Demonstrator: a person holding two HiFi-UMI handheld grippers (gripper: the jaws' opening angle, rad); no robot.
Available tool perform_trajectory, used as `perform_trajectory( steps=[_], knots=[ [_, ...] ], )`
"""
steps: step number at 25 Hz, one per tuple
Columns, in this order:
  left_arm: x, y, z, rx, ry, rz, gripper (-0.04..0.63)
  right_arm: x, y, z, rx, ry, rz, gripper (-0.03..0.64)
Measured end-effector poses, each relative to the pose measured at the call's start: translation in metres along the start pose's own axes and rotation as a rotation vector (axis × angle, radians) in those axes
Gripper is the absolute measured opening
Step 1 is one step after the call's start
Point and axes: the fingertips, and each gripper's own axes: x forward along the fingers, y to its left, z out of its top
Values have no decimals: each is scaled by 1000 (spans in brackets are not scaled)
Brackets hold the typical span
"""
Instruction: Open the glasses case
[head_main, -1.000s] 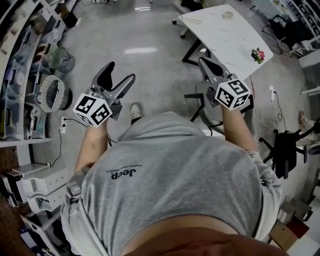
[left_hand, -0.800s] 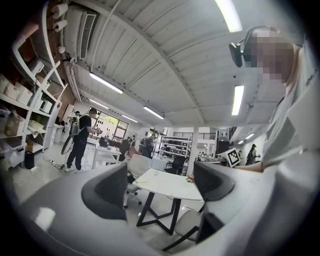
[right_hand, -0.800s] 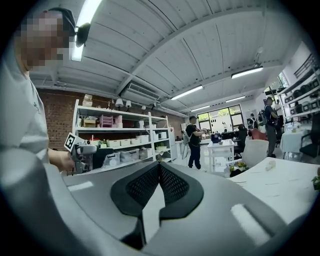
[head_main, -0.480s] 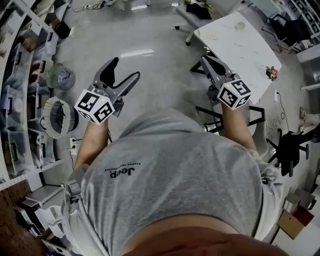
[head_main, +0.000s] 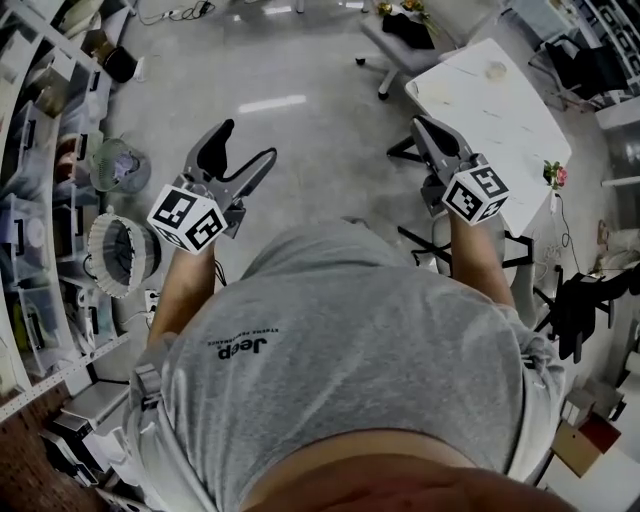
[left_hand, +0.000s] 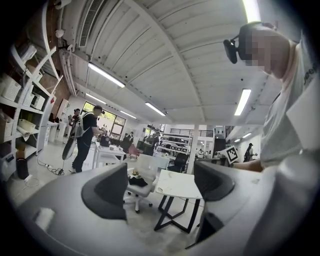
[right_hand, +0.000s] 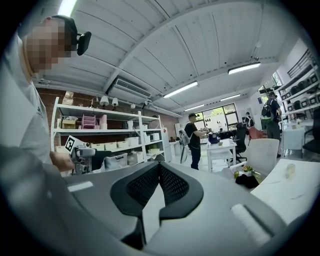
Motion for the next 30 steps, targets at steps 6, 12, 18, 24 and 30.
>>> perform_trajectory(
  steps=[6,12,18,24,30],
  knots=[
    [69,40,-10,0,20,42,442,46,-80,-9,22,2,32,3],
    [168,75,-3,26,0,105,442,106,-181,1,10,1,118,3],
    [289,113,20,4,-7,128,442,176,-282,31,10,32,207,3],
    [362,141,32,25,32,124,442,221,-346,44,44,24,223,3],
    [386,183,34,8,50,90,442,256,-371,39,73,34,174,3]
  ],
)
